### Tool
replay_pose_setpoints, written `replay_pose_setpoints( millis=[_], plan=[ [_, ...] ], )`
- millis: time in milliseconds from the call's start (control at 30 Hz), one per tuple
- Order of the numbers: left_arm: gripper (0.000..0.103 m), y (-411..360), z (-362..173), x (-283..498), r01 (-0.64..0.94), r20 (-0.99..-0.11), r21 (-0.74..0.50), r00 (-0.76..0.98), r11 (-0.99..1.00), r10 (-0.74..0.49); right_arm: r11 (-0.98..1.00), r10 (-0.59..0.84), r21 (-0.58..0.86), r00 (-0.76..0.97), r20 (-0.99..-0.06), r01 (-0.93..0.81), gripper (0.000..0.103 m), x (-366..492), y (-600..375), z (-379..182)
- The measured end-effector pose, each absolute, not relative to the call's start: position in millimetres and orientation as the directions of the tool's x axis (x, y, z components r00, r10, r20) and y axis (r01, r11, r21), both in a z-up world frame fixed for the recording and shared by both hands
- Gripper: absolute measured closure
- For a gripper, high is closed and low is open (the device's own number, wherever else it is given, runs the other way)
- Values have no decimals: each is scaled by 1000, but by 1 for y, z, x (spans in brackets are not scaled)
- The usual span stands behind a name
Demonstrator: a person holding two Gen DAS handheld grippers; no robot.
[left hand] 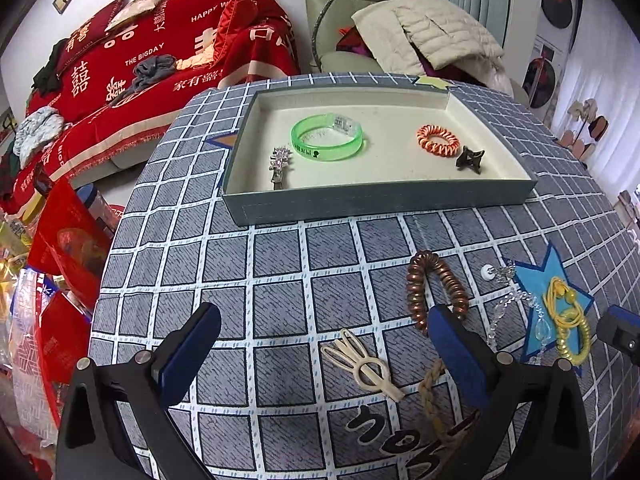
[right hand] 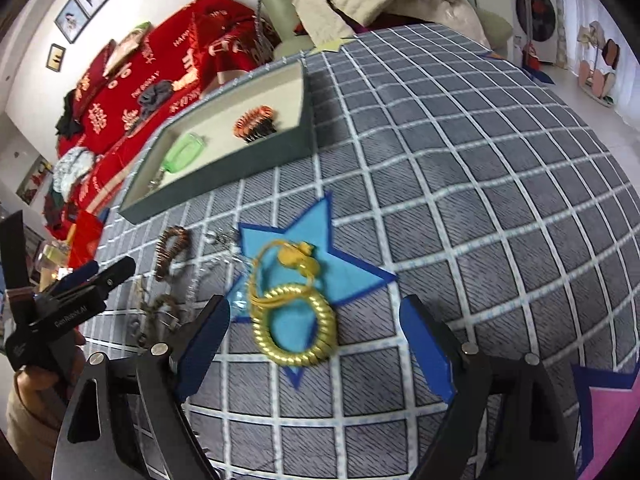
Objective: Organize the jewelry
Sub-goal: 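Move the left tool to the brown bead bracelet while the right tool reaches the yellow hair tie, then grasp the brown bead bracelet with the left tool while the right tool grasps the yellow hair tie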
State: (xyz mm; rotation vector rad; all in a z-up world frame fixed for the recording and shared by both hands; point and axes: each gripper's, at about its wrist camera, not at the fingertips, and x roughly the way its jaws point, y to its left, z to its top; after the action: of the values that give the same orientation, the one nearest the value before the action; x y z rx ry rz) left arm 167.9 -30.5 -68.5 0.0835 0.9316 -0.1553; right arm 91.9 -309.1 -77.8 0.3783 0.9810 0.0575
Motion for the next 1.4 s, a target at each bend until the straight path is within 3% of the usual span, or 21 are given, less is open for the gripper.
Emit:
replay_pose_setpoints(
  millis=[467, 733, 1133, 1200, 1267, 1400],
  plan=[
    [0, -42, -78, 188, 184, -828, 32, 555, 982, -77, 951, 172, 283, 554, -815, 122, 16, 106, -310, -78],
    [0, -55, -83, 195, 210, -837, 57, 543, 976, -68, 980, 136, 192, 514, -847, 57, 38, 128, -294, -84],
    [0, -73, -88, 193, 259, -827, 116, 559, 959, -51, 999, 26, -2, 510, -860, -54, 52, 136, -267, -88],
    [4, -76, -86, 190, 287, -826, 102, 558, 953, -79, 998, 34, 5, 509, -860, -59, 57, 135, -267, -87],
    [18, -79, -84, 188, 306, -820, 110, 566, 946, -88, 998, 41, 8, 509, -860, -68, 63, 135, -265, -87],
    [31, -86, -83, 182, 342, -819, 118, 564, 932, -103, 996, 53, 11, 505, -861, -87, 77, 134, -260, -86]
  ],
)
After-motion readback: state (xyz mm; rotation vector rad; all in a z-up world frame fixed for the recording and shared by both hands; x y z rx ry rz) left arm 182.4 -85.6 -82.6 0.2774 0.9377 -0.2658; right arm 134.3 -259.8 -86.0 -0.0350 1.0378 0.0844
